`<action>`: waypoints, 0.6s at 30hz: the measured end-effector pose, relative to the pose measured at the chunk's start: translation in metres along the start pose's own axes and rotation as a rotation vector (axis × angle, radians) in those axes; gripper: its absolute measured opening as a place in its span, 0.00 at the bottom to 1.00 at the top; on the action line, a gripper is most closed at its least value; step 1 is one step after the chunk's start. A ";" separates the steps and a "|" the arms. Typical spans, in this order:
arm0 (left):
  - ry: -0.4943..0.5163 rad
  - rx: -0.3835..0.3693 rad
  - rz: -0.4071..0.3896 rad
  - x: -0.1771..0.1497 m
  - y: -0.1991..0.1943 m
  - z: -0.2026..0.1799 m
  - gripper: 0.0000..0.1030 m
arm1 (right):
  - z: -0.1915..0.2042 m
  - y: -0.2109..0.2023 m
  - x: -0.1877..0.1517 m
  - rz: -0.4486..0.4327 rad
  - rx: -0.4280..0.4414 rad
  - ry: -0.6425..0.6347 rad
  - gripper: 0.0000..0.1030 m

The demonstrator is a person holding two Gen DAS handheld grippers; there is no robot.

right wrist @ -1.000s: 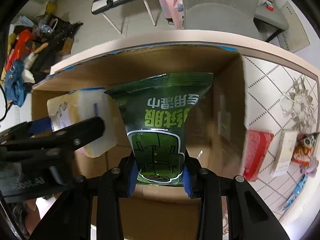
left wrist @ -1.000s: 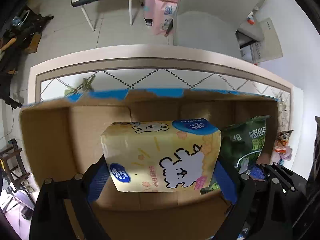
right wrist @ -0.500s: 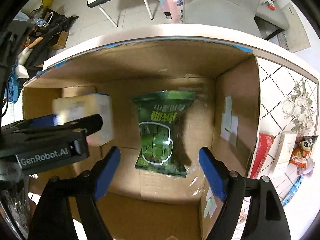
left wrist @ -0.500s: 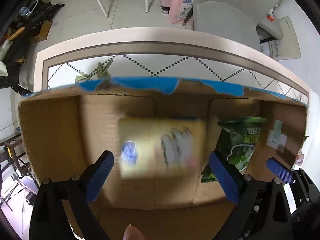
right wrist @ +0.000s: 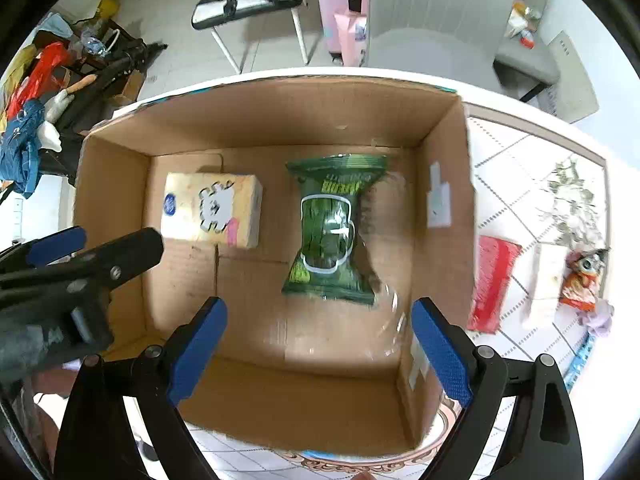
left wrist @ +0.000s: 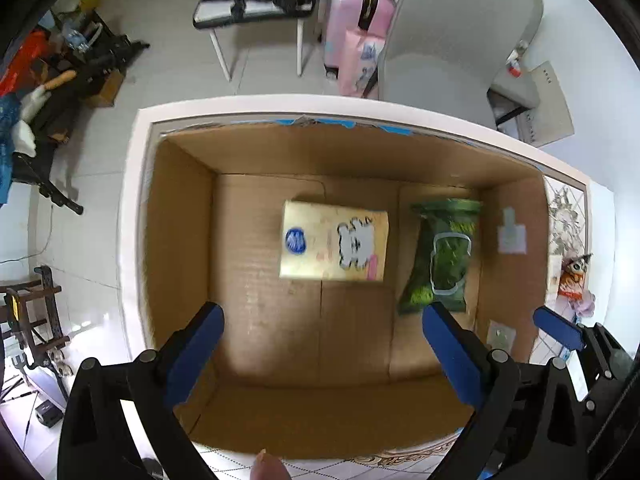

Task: Organize soft objects
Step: 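Carry both packs into the cardboard box and open both tools, then grasp the white card box with the left tool while the right tool grasps the blue tube packet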

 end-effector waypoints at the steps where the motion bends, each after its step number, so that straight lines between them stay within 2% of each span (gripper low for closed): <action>1: 0.008 0.005 -0.018 -0.007 -0.008 -0.002 0.99 | -0.001 -0.006 -0.006 -0.016 -0.007 -0.006 0.93; 6: 0.003 0.042 -0.118 -0.037 -0.050 -0.010 0.99 | -0.003 -0.040 -0.037 -0.081 0.009 -0.009 0.93; 9: -0.019 0.033 -0.176 -0.051 -0.074 -0.015 0.99 | -0.006 -0.061 -0.058 -0.109 0.036 -0.008 0.93; 18: -0.004 0.078 -0.250 -0.099 -0.124 -0.042 0.99 | -0.022 -0.116 -0.105 -0.187 0.086 -0.027 0.93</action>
Point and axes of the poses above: each gripper's, at about its wrist camera, not at the fingertips, and y roughly the way its jaws point, z to its left, x to its top, the point moved 7 cm from there along y, roughly the way its jaws point, and after that the axes turned 13 degrees about y, right-handed, at the moved point
